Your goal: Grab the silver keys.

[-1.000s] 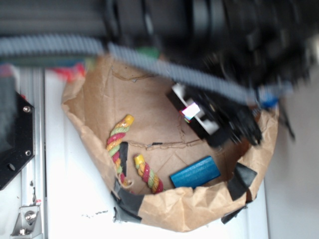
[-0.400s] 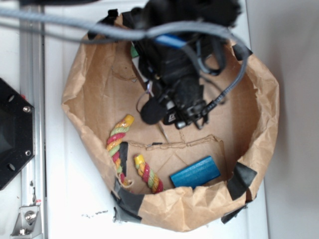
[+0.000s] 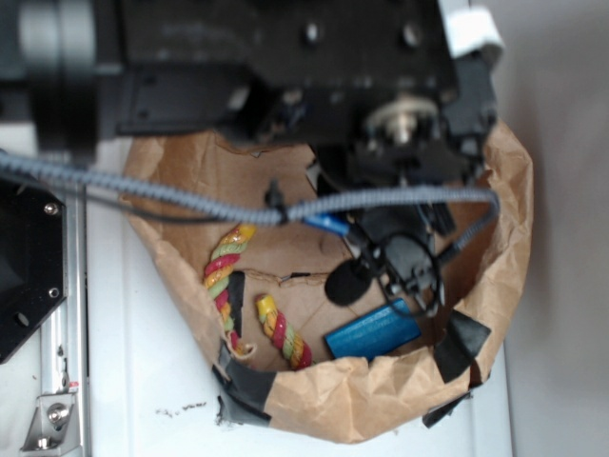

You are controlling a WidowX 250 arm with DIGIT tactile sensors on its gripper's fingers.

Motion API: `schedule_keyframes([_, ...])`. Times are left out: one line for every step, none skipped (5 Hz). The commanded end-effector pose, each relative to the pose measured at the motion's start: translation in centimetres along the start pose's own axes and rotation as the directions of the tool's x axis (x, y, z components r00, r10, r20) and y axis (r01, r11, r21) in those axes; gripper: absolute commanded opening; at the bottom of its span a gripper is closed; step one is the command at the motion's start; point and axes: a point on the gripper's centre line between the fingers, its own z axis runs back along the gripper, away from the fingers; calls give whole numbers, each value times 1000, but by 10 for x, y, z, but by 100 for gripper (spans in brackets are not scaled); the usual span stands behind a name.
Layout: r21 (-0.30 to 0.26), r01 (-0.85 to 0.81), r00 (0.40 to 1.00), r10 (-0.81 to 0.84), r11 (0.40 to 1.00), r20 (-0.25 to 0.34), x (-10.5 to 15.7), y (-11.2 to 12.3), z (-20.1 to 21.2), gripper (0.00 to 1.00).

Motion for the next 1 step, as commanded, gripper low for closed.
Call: schedule_keyframes([-82,13,997,-7,997,75,1,10,6,0])
